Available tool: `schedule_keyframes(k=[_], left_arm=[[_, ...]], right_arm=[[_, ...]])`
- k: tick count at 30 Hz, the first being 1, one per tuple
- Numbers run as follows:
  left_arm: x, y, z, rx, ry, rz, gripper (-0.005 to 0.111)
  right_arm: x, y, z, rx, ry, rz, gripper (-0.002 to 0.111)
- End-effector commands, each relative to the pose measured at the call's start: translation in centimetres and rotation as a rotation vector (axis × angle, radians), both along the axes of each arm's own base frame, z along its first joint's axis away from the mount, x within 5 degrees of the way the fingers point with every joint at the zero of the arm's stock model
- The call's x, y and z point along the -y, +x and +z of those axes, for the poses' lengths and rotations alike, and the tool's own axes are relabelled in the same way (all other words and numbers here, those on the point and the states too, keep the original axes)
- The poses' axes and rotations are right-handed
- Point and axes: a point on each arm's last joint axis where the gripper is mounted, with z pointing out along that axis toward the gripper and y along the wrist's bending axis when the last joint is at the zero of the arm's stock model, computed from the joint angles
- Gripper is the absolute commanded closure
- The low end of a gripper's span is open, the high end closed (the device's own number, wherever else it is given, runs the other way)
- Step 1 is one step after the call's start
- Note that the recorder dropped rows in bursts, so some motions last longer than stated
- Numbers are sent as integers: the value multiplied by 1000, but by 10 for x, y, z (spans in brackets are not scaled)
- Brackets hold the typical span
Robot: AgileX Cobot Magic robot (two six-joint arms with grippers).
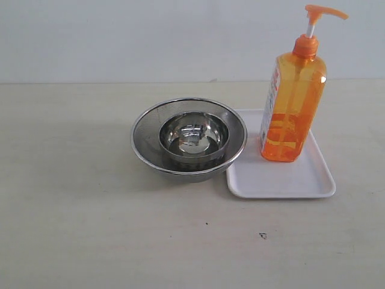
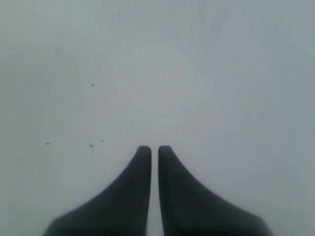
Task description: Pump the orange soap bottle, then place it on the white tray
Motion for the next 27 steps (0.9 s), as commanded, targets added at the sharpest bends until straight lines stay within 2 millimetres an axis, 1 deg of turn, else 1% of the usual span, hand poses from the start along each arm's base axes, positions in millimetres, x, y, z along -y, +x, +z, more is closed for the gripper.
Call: schedule_keyframes(k=[1,3,5,6,8,9,10,11,13,15,17,19,22,25,27], left_arm=[[-16,-53,-35,31,-5,-27,102],[-21,-71,-53,45,-16,-34,102],[-26,-88,-66,68,-67,-58,102],[-28,-96,-70,76,-130,-85,102],[-32,-109,-80,72,-333,-159,102],[-34,-113,-84,67,-407,-188,102],[-33,-117,-90,57,-473,-228,102],[-31,-120,-96,48,-489,-268,102],[-24,-122,-111,26,-441,-336,102],[-15,-126,-126,10,-310,-400,102],[-7,-123,-146,-68,-225,-438,102],[-6,-115,-166,-160,-225,-423,102],[-6,-107,-190,-252,-207,-375,102],[-8,-100,-217,-328,-134,-315,102],[-9,-97,-228,-339,-54,-281,102]], right_arm=[[0,0,-1,6,-7,2,108],[0,0,-1,6,-7,2,108],[0,0,-1,6,-7,2,108],[0,0,-1,6,-7,2,108],[0,0,-1,6,-7,2,108],[0,0,-1,6,-7,2,108],[0,0,-1,6,-7,2,108],[0,0,-1,6,-7,2,108],[0,0,0,14,-7,1,108],[0,0,1,24,-7,0,108],[0,0,1,26,-7,0,108],[0,0,1,26,-7,0,108],[0,0,1,26,-7,0,108],[0,0,1,26,-7,0,108],[0,0,1,26,-7,0,108]])
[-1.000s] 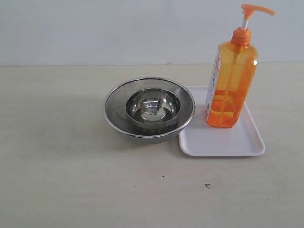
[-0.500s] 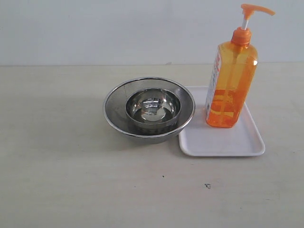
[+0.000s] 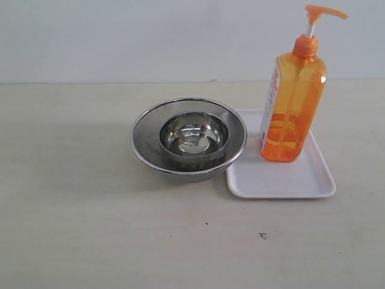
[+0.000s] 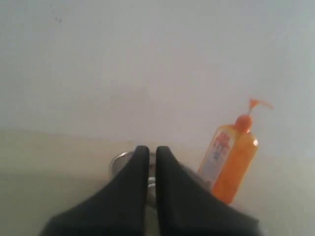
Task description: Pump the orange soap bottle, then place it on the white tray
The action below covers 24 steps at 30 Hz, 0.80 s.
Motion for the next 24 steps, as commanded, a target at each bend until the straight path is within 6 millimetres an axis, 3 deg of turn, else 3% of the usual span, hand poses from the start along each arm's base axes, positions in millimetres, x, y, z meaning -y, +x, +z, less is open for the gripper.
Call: schedule_keyframes(k=[1,6,17,24], left_arm=[[-2,7,-31,-38,163,52,102],[-5,9,-38,-12,264,91,102],[-17,9,-55,-202,379,288,102],[-22,9,-56,-226,372,364,102]], right_arm=[[0,0,0,13,-7,2,108],[0,0,0,13,-7,2,108],[0,0,0,13,-5,2,108],[0,0,0,13,-5,2,108]])
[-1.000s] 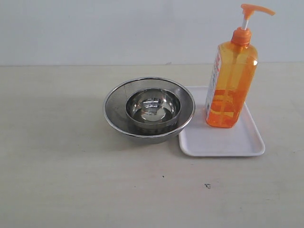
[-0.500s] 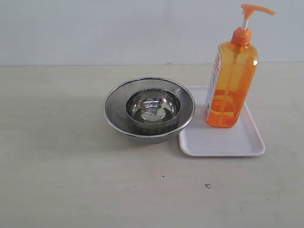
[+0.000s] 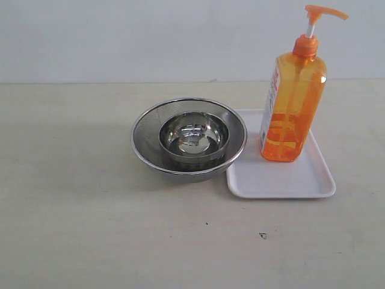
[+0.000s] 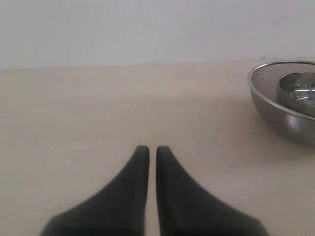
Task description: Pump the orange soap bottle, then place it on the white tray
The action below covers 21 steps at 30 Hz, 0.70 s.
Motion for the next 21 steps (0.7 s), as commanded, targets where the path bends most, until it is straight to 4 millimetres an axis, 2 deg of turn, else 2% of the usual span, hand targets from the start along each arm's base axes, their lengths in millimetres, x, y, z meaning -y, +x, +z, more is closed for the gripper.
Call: schedule_keyframes(k=[1,5,21], left_arm=[[-3,0,-2,-7,-29,54,102],[-4,0,-2,-6,-105,101,102],[-4,0,-2,-6,-88,100,102]], right_arm=[[0,0,0,11,-5,2,108],[0,0,0,11,-5,2,108],[0,0,0,11,-5,2,108]])
